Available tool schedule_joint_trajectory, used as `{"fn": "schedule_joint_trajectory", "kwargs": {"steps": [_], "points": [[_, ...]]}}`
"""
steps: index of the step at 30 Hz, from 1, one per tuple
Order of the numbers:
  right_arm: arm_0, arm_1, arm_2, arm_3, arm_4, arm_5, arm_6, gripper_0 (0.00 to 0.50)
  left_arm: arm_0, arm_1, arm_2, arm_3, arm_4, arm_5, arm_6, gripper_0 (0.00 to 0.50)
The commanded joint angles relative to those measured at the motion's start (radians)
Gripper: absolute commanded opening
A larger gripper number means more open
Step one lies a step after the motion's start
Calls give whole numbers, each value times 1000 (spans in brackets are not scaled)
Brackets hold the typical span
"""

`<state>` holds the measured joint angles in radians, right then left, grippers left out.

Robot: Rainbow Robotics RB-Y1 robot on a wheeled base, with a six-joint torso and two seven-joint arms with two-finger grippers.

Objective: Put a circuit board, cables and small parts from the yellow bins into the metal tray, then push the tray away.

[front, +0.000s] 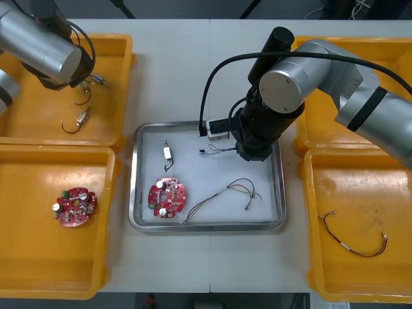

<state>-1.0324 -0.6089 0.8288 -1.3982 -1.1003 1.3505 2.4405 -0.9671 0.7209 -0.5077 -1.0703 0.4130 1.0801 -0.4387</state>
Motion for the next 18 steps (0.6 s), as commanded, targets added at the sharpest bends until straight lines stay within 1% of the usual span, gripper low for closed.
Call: {"fn": "schedule_joint_trajectory", "kwargs": {"steps": [1,2,3,4,5,12,18], "points": [[-12,9,10,-7,-6,-16,-14,251,-51,-43,-31,67,-45,-68,-29,500],[-12,9,10,-7,-7,-16,-14,306,-51,-46,-35,73,-49,-75,-28,500],[-12,6,12,-7,-7,-17,-17,412,-51,-51,-40,85,-59,-86,-29,500],[-12,1,10,-7,-10,-17,-18,475,-51,-55,-41,96,-62,-97,-29,500],[-12,0,10,-7,-10,-16,-20,497,-51,-57,-41,101,-62,-100,-31,500],[-12,-23,-28,-27,-27,21,-20,500,-51,-72,-43,110,-71,-103,-37,500],[-12,-34,-145,-81,-32,141,-35,500,-56,-74,-57,107,-66,-103,-34,500]]}}
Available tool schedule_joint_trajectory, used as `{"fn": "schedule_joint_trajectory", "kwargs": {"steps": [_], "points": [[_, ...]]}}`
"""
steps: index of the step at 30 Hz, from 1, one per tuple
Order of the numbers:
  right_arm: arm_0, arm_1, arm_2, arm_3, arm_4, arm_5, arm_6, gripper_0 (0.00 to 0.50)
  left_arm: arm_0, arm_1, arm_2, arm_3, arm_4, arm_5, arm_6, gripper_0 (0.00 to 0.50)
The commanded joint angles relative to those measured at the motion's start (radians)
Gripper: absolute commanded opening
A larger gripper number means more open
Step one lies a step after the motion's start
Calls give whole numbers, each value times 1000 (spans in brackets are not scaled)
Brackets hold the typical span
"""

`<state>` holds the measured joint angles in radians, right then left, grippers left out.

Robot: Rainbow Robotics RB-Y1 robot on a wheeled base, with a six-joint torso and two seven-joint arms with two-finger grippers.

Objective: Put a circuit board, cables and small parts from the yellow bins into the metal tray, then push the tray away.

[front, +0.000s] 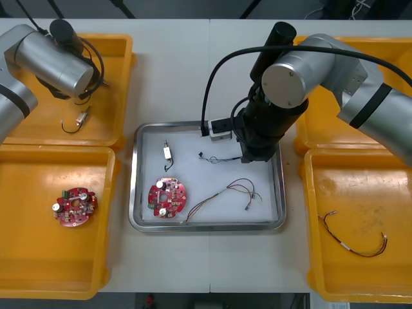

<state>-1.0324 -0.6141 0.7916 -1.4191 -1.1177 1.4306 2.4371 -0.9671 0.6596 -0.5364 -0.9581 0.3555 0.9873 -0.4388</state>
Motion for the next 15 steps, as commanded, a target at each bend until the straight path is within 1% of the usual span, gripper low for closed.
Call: {"fn": "schedule_joint_trajectory", "kwargs": {"steps": [1,5,9,13,15], "points": [[-12,-32,-138,-69,-17,93,-43,500,-59,-12,-28,-5,-4,-10,-34,500],[-12,-50,-232,-109,-30,186,-148,500,-64,-12,-28,-5,2,-10,-37,500],[-12,-61,-310,-136,-36,254,-245,500,-62,-14,-33,-5,0,-10,-38,500],[-12,-85,-384,-162,-43,324,-368,500,-62,-14,-60,-5,0,-10,-38,500],[-12,-108,-416,-181,-43,367,-444,500,-62,-14,-66,-4,0,-10,-38,500]]}}
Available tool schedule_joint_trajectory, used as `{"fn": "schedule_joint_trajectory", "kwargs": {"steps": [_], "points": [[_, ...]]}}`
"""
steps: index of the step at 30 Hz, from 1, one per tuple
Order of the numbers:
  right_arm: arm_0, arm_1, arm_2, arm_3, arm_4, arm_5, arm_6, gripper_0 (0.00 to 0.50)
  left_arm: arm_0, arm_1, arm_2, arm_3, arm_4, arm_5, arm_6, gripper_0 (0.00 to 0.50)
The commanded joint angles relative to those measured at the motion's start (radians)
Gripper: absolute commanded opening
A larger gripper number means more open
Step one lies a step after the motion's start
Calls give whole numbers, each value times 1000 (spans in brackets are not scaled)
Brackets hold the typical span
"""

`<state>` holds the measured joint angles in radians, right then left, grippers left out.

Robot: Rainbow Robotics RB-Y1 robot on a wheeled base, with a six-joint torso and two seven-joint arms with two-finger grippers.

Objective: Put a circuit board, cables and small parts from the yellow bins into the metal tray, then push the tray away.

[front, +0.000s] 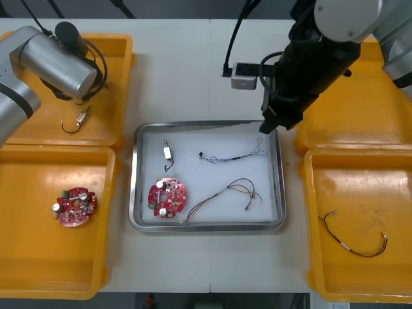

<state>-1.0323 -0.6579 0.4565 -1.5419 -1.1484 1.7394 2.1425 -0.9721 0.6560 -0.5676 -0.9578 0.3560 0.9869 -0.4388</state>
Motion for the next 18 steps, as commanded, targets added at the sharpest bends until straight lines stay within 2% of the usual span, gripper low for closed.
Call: {"fn": "schedule_joint_trajectory", "kwargs": {"steps": [1,2,3,7,9,10,11,12,13,15,18], "points": [[-12,-69,-88,-63,-13,71,-168,500,-57,-10,-35,-2,0,-10,-38,500],[-12,-69,-88,-63,-13,71,-168,500,-57,-10,-35,-2,0,-10,-38,500],[-11,-86,-108,-70,-14,112,-234,500,-57,-10,-35,2,1,-10,-40,500],[11,-111,-156,-93,-16,161,-355,500,-57,-10,-55,11,1,-10,-44,500],[29,-121,-180,-112,-16,175,-411,500,-57,-10,-64,17,1,-10,-46,447],[41,-131,-194,-124,-16,180,-444,500,-57,-10,-67,22,1,-11,-49,363],[57,-143,-208,-138,-16,180,-481,500,-57,-10,-67,27,1,-11,-51,254],[64,-147,-214,-147,-16,180,-503,500,-57,-10,-67,30,1,-11,-52,206],[80,-160,-228,-162,-14,180,-543,500,-57,-10,-67,36,1,-11,-54,106],[107,-174,-251,-188,-11,180,-599,500,-57,-10,-67,48,1,-19,-58,17],[155,-198,-292,-233,-2,180,-687,500,-57,-13,-67,71,3,-45,-64,0]]}}
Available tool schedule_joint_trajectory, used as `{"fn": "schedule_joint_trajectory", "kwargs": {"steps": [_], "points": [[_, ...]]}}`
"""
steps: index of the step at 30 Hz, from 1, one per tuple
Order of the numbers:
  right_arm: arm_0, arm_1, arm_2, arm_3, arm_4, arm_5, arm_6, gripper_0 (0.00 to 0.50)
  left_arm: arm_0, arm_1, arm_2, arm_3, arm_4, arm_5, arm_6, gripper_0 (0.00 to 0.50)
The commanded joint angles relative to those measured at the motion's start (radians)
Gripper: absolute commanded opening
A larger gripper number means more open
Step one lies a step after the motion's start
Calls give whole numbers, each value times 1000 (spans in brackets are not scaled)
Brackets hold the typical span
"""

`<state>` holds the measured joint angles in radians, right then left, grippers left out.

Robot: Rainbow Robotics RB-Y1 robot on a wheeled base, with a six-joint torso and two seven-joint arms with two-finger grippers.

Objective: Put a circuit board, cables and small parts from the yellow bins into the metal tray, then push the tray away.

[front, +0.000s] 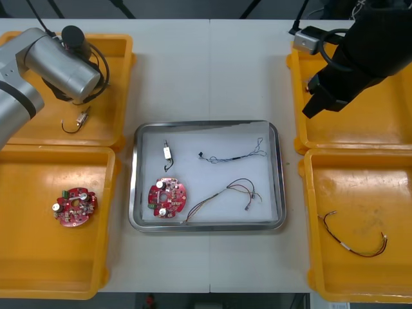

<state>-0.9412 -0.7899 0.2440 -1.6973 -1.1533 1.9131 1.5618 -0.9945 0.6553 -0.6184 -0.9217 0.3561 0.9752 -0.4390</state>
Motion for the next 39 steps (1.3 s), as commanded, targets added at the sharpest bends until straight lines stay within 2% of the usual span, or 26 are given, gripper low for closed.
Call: {"fn": "schedule_joint_trajectory", "kwargs": {"steps": [1,9,12,14,21,28,32,39], "points": [[84,-77,-100,-99,7,7,-140,500,-35,-14,-17,40,3,-41,-66,0],[240,-120,-224,-236,41,7,-336,500,-41,-13,-17,38,3,-44,-70,0],[308,-130,-284,-272,44,7,-401,500,-61,0,-17,30,6,-7,-72,0],[352,-137,-331,-286,49,7,-434,500,-85,10,-17,24,37,36,-76,0],[452,-140,-443,-312,84,7,-456,500,-139,46,-17,-11,118,152,-104,0],[555,-141,-517,-312,110,7,-465,500,-153,87,37,-74,159,234,-130,0],[588,-141,-522,-312,127,7,-465,500,-156,103,46,-89,184,249,-147,0],[654,-141,-542,-328,129,7,-467,500,-153,103,46,-77,175,249,-170,0]]}}
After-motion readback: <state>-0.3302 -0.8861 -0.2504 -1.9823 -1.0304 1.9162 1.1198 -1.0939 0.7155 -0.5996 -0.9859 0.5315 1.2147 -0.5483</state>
